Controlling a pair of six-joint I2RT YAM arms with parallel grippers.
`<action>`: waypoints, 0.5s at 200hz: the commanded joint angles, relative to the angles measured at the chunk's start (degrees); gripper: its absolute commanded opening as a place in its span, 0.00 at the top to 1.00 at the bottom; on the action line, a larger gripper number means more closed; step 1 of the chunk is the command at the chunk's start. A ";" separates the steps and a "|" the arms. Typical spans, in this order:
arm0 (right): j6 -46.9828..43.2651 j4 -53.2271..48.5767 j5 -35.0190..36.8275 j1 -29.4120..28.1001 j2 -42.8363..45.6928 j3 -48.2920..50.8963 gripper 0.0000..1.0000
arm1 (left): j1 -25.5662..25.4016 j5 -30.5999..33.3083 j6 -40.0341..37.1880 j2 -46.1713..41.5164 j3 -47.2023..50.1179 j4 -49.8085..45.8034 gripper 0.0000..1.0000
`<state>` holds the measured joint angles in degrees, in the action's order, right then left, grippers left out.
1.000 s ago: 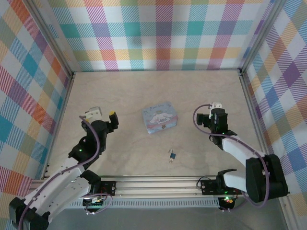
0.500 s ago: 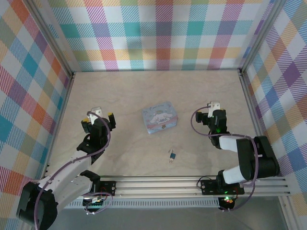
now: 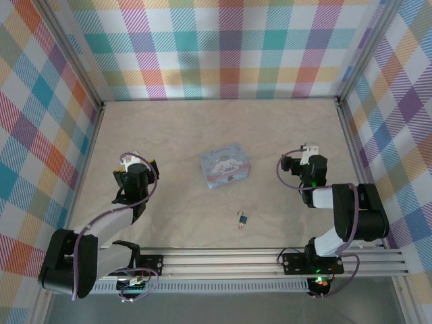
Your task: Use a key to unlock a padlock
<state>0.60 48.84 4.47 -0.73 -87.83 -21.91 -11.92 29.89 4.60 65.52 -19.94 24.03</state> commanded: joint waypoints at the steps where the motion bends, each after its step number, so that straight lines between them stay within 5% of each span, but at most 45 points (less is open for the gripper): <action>1: 1.17 0.18 -2.13 0.29 -0.22 -0.95 0.00 | 1.17 -4.42 -3.33 3.30 1.16 10.17 0.00; 100: 1.13 0.17 -2.21 0.35 -0.14 -0.91 0.00 | 4.69 -15.81 -6.65 23.73 2.18 34.27 0.00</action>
<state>1.06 48.58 3.36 -0.71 -87.83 -22.00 -8.69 17.26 -1.19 84.05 -18.65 48.40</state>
